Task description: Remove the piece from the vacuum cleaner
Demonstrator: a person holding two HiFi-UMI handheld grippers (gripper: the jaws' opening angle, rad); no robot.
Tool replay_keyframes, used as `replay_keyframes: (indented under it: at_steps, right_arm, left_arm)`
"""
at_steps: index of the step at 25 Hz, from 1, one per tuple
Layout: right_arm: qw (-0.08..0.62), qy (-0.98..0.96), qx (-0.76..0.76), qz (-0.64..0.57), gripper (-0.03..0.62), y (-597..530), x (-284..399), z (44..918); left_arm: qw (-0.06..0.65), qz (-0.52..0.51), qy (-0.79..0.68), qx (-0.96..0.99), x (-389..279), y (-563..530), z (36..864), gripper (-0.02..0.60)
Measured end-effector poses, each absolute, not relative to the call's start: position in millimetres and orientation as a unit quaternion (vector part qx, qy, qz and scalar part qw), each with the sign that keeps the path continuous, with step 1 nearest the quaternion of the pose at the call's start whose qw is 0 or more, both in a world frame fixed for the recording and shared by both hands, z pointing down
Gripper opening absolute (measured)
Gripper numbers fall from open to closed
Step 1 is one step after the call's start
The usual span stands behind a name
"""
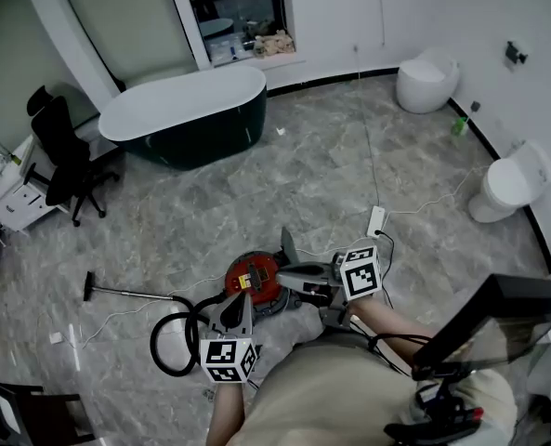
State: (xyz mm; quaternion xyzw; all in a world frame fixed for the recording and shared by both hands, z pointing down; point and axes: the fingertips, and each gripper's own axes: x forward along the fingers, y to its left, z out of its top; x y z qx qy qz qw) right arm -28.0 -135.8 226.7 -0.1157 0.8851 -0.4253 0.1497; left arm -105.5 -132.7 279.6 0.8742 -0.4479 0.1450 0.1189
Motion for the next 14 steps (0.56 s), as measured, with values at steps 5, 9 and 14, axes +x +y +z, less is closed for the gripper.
replay_keyframes:
  at_steps: [5, 9, 14]
  right_arm:
    - [0.152, 0.879, -0.152, -0.426, 0.003, -102.9, -36.7, 230.2]
    - [0.157, 0.867, -0.175, -0.441, 0.003, -77.4, -26.3, 236.4]
    - [0.170, 0.858, -0.181, -0.450, 0.003, -57.6, -20.0, 231.4]
  left_arm:
    - [0.122, 0.145, -0.404, 0.895, -105.1, -106.4, 288.3, 0.005]
    - [0.125, 0.147, -0.369, 0.909, -87.1, -81.2, 289.3, 0.005]
    - [0.129, 0.160, -0.344, 0.916, -74.1, -58.5, 290.7, 0.005]
